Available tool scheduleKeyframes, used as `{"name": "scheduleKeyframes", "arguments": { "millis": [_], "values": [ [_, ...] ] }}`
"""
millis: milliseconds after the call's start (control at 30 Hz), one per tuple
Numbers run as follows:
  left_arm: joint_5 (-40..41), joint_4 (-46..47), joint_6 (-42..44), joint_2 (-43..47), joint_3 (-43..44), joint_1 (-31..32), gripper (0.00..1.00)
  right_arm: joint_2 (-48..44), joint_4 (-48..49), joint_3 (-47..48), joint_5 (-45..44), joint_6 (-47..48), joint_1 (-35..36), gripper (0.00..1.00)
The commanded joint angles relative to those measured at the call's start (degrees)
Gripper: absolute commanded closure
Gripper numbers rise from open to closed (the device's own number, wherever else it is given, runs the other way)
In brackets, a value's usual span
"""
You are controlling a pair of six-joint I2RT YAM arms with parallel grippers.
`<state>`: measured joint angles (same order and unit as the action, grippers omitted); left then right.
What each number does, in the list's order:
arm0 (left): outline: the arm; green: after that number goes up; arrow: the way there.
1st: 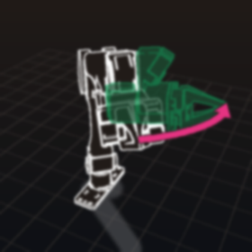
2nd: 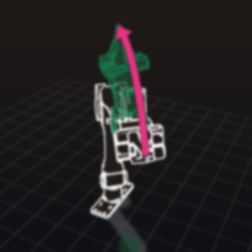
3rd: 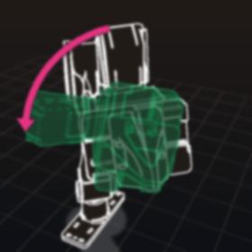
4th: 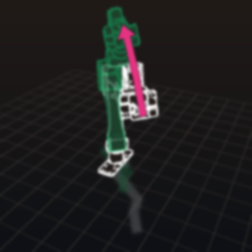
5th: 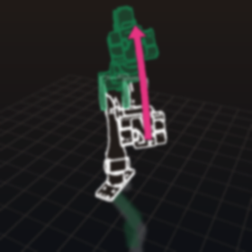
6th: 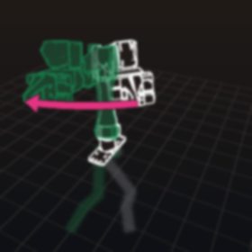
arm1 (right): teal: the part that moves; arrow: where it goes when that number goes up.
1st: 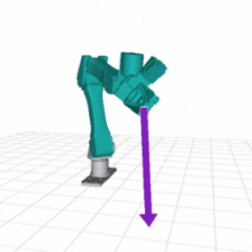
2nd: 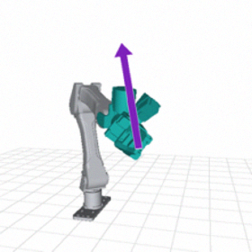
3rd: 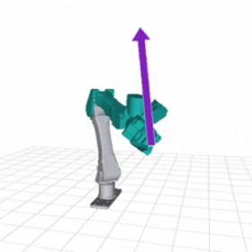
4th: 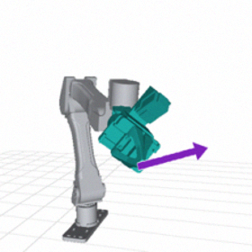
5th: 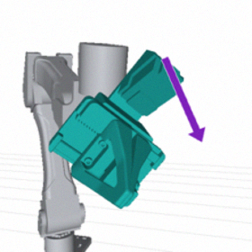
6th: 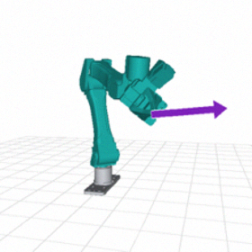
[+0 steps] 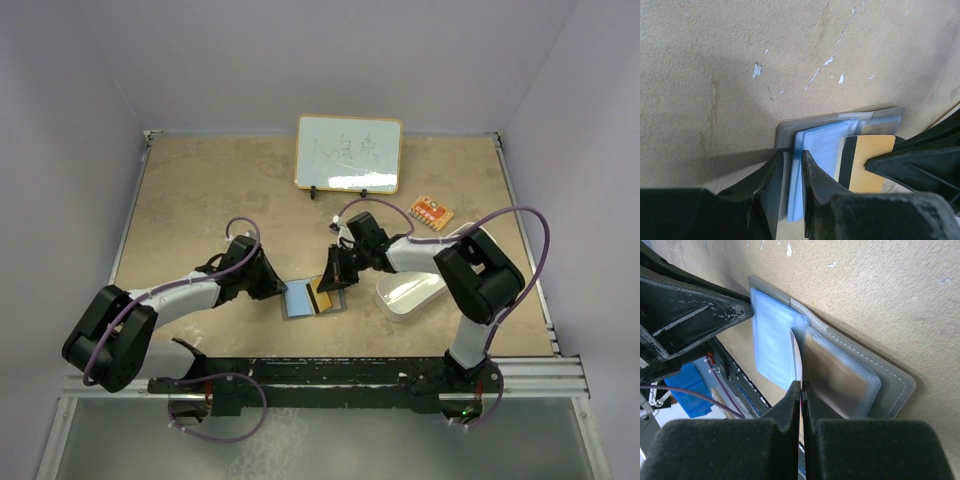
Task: Put the credit cards into the card holder
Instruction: Insert the credit card into the card holder.
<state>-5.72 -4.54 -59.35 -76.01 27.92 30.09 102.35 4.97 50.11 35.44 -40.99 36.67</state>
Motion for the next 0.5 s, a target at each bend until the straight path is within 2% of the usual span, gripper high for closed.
{"name": "scheduleKeyframes", "arguments": {
  "millis": [0, 467],
  "values": [
    [2.40, -1.94, 0.89, -1.69, -1.93, -0.03, 0.81, 1.80, 1.78, -1.01, -1.24, -0.66, -0.37, 1.00],
    [-1.15, 4.22, -3.91, -1.38, -7.15, -0.03, 0.81, 1.60, 11.06, -5.18, -4.48, -5.76, -0.29, 1.00]
  ]
}}
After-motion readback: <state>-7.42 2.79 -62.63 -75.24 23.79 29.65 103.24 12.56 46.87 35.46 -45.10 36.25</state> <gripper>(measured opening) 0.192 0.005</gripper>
